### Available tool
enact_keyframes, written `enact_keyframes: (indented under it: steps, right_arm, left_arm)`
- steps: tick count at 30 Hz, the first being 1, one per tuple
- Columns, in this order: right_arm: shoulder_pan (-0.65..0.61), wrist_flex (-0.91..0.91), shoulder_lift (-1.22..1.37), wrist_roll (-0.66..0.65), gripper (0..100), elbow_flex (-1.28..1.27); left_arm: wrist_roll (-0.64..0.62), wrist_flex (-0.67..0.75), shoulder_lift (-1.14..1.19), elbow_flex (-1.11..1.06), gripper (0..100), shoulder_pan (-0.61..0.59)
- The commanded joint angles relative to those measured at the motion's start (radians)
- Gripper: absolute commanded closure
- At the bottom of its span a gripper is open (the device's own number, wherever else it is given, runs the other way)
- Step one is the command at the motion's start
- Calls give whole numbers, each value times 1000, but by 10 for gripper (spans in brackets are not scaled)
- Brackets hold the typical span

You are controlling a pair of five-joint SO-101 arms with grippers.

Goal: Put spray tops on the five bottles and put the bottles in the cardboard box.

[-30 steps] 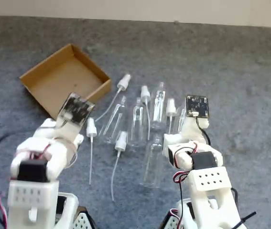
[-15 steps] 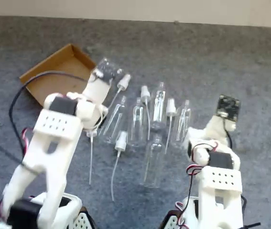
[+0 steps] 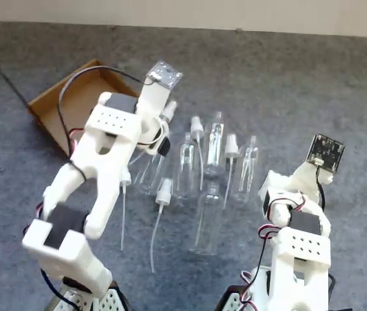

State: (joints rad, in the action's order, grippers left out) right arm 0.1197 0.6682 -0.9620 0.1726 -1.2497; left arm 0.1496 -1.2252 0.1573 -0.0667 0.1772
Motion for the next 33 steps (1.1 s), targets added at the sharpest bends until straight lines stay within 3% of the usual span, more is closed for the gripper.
enact_keyframes:
  steps: [1, 6, 11, 21, 33]
  right_arm:
    - [13, -27, -25, 3, 964, 7]
    - [13, -27, -25, 3, 964, 7]
    - [13, -27, -25, 3, 964, 7]
    - [13, -27, -25, 3, 964, 10]
    - [13, -27, -25, 3, 964, 7]
  left_arm:
    - [-11, -3, 71, 93, 774, 24]
    - [-9, -3, 134, 136, 763, 18]
    - [-9, 0, 168, 139, 670, 18]
    - [-9, 8, 242, 156, 713, 21]
    - [-9, -34, 418, 398, 716, 22]
